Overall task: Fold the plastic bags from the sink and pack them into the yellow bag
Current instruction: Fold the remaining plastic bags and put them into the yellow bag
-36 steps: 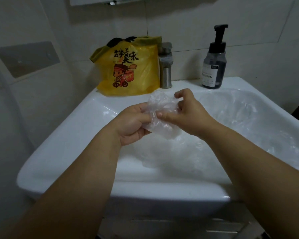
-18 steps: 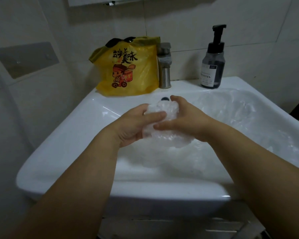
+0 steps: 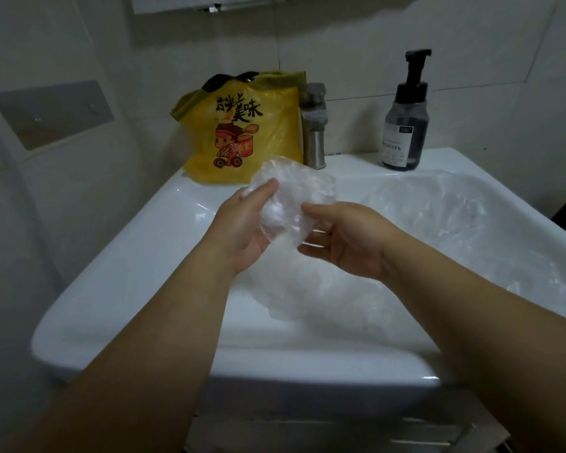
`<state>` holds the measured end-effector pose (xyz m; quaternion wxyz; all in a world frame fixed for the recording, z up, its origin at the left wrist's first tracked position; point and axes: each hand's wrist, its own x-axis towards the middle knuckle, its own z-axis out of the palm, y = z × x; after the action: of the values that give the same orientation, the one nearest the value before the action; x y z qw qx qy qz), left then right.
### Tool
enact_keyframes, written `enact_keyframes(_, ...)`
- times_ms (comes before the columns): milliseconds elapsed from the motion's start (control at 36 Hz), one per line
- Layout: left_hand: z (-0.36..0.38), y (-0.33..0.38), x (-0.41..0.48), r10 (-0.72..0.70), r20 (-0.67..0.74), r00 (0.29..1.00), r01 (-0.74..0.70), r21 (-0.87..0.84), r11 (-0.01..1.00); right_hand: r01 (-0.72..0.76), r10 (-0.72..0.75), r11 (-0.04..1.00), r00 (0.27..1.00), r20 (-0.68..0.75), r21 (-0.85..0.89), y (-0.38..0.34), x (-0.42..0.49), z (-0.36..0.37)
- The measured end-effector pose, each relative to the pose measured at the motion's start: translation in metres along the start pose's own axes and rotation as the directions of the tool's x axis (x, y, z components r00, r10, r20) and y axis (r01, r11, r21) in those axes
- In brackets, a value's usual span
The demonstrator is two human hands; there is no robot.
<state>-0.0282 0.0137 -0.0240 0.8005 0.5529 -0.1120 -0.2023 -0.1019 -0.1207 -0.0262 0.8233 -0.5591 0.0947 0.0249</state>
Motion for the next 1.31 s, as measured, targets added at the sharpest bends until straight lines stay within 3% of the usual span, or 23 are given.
enact_keyframes(83,0.002,0.0,0.0,-0.005,-0.005,1.0,0.005,-0.047,0.999,0.068,-0.065,0.993,0.997,-0.036,0.097,-0.005,-0.001,0.001)
enact_keyframes(194,0.002,0.003,0.0,0.01,-0.074,0.997,-0.013,-0.039,0.999,0.131,-0.129,0.991,0.99,-0.055,0.038,-0.009,0.0,-0.004)
enact_keyframes(333,-0.002,0.005,-0.004,-0.096,0.113,0.989,0.082,0.124,0.989,0.151,-0.157,0.984,0.985,-0.068,-0.096,-0.008,-0.001,-0.006)
enact_keyframes(444,-0.004,-0.002,-0.003,-0.057,0.003,0.998,0.055,0.247,0.967,0.112,-0.118,0.978,0.993,-0.026,-0.177,-0.008,-0.002,-0.01)
enact_keyframes(528,-0.006,0.0,-0.001,-0.035,-0.016,0.999,0.037,0.182,0.983,0.112,-0.116,0.972,0.993,-0.007,-0.206,-0.01,-0.003,-0.013)
enact_keyframes(861,-0.002,0.008,-0.01,-0.02,0.194,0.981,0.014,0.031,0.999,0.063,-0.062,0.998,0.994,0.085,-0.003,-0.024,-0.01,-0.02)
enact_keyframes(1056,-0.004,0.009,-0.018,-0.176,0.22,0.959,0.136,0.187,0.973,0.105,-0.107,0.994,0.992,0.062,0.03,-0.029,-0.014,-0.024)
enact_keyframes(1194,-0.003,0.008,-0.016,-0.094,0.129,0.987,0.067,0.199,0.978,0.005,-0.011,0.999,0.985,0.173,0.032,-0.03,-0.018,-0.026)
enact_keyframes(1306,0.0,0.003,-0.015,-0.006,0.064,0.998,-0.016,0.343,0.939,-0.065,0.06,0.998,0.981,0.183,0.022,-0.029,-0.02,-0.023)
